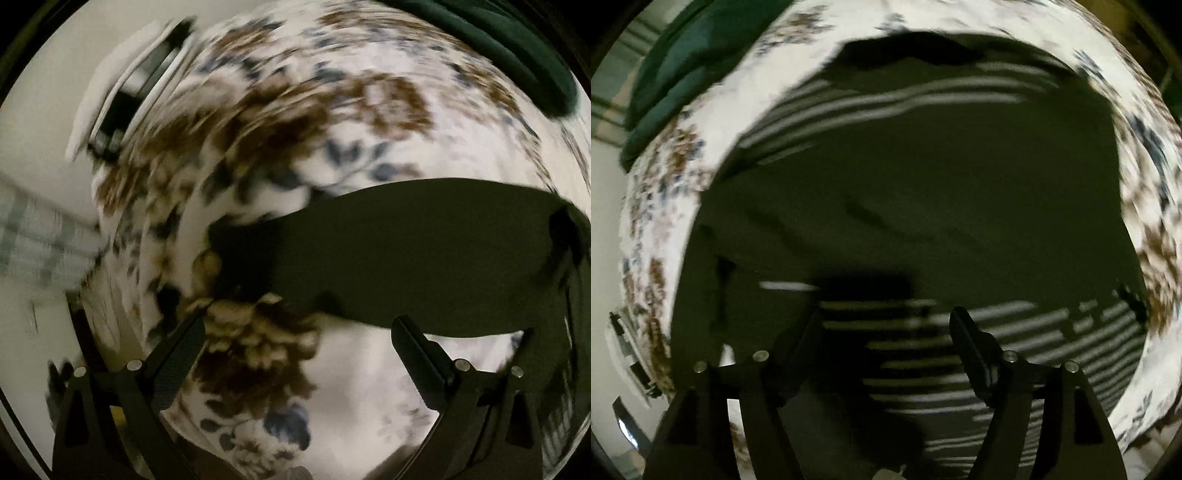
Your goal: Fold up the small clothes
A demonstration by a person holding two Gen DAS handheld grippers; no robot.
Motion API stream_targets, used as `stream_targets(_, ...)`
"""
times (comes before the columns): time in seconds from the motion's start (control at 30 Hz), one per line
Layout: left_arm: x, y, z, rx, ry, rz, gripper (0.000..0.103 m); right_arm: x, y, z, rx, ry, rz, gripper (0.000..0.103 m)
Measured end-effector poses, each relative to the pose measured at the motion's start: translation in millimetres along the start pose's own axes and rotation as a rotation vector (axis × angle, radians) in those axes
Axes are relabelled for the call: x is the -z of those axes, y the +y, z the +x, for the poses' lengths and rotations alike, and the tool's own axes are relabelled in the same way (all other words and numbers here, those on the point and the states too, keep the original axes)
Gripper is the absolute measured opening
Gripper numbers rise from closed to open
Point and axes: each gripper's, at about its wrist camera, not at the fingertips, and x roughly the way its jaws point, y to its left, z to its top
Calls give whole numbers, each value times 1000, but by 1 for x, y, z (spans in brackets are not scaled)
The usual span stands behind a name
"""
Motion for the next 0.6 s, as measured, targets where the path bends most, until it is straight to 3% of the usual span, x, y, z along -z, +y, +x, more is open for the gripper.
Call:
stream_targets(0.27, 6, 88, 43, 84, 67, -328, 103, 12, -5, 15, 11, 16, 37, 74)
stream_targets(0.47, -19, 92, 67, 144, 9, -339, 102, 7, 17, 27, 40, 24, -9, 74)
stream_targets(0.57, -33, 78, 83, 215, 24, -308, 102, 8, 32, 33, 52, 30, -28, 74)
stream_targets(0.6, -36, 74, 88, 234, 34, -297, 97, 8, 35, 36, 55, 34, -33, 74)
